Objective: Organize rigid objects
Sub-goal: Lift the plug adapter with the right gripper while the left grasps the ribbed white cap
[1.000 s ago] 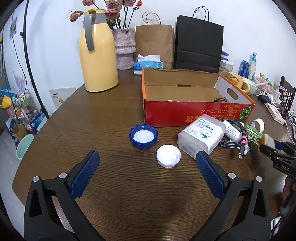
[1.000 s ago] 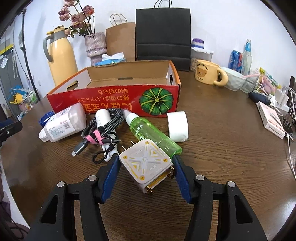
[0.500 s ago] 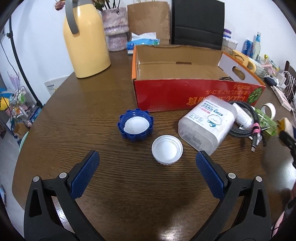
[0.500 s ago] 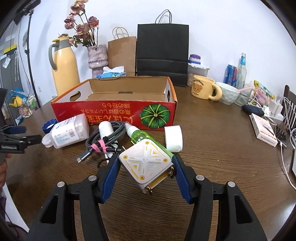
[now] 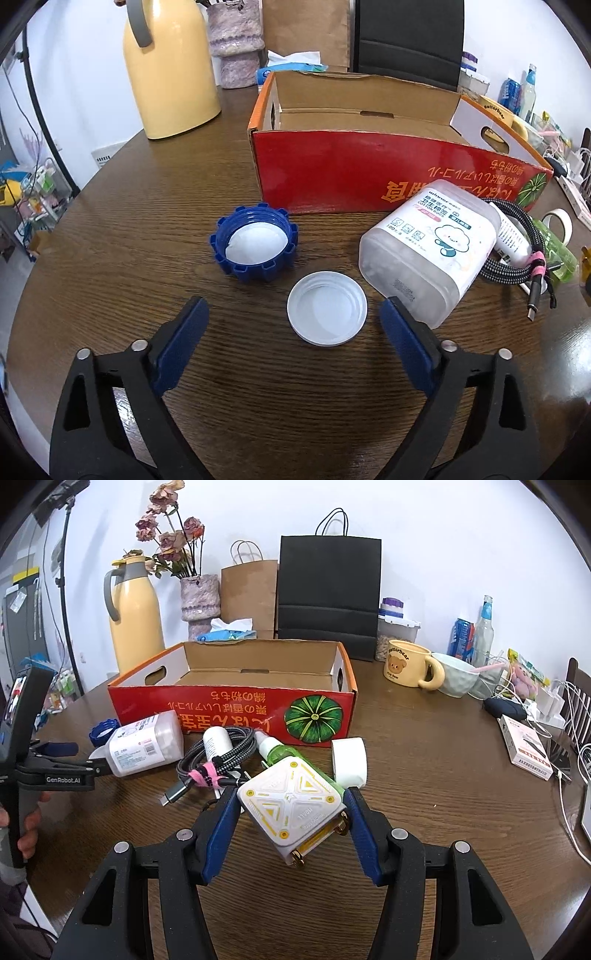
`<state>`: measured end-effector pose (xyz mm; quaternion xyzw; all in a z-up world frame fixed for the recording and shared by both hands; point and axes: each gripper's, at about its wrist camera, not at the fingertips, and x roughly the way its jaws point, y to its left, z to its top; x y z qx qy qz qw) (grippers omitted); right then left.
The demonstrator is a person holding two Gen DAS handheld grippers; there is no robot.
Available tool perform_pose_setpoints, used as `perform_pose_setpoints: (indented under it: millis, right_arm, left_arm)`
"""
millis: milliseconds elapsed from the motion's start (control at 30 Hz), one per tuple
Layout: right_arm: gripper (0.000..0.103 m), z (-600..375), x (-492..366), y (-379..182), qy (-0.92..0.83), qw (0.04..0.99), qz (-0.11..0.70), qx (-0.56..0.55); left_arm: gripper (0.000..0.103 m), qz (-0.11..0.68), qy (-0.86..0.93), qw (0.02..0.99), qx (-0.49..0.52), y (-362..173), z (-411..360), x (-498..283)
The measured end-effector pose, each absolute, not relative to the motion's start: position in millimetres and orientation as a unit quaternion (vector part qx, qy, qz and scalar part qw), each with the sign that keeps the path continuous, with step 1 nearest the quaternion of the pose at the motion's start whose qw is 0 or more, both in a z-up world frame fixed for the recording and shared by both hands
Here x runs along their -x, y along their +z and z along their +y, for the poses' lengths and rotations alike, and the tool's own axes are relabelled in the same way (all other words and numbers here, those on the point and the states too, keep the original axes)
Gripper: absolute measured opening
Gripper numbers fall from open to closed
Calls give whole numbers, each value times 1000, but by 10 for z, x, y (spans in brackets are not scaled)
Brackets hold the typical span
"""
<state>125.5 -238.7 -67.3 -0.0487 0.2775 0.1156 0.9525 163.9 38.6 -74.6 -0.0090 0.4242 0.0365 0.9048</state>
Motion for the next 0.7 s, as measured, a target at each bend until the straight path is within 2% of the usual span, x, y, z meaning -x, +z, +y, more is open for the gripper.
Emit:
perform_pose_setpoints:
  millis: [133,200,233,333,400,467,500,700]
  right_arm:
    - [63,-2372,-1255,-676,118,952,277,50]
    - [63,-2362,-1256,-674,120,952,277,51]
    - [63,-2355,-1254,-672,122,952,276,53]
    - [63,-2347,-1249,-673,123,952,275,55]
    - [63,-2345,-1248,-673,123,952,275,55]
    - [63,-2344,-1247,-672,123,952,275,55]
    - [63,-2339,-1244,-672,123,952,275,55]
    - [63,-2344,-1244,-668,122,952,273,56]
  left_arm:
    - [86,424,16,905,21,-753,395,-1644]
    - [79,427,9,904,26,-763,400,-1653]
    - [72,429,8,903,27,-769,401,-1657]
    - [66,425,2,905,31,-755,397,-1641]
    - [57,422,-1,906,33,-747,398,-1631]
    - [42,419,-1,907,38,-739,411,-1620]
    - [38,417,-2,908,41,-736,422,-1617]
    - [37,415,-14,908,51,-731,431,-1603]
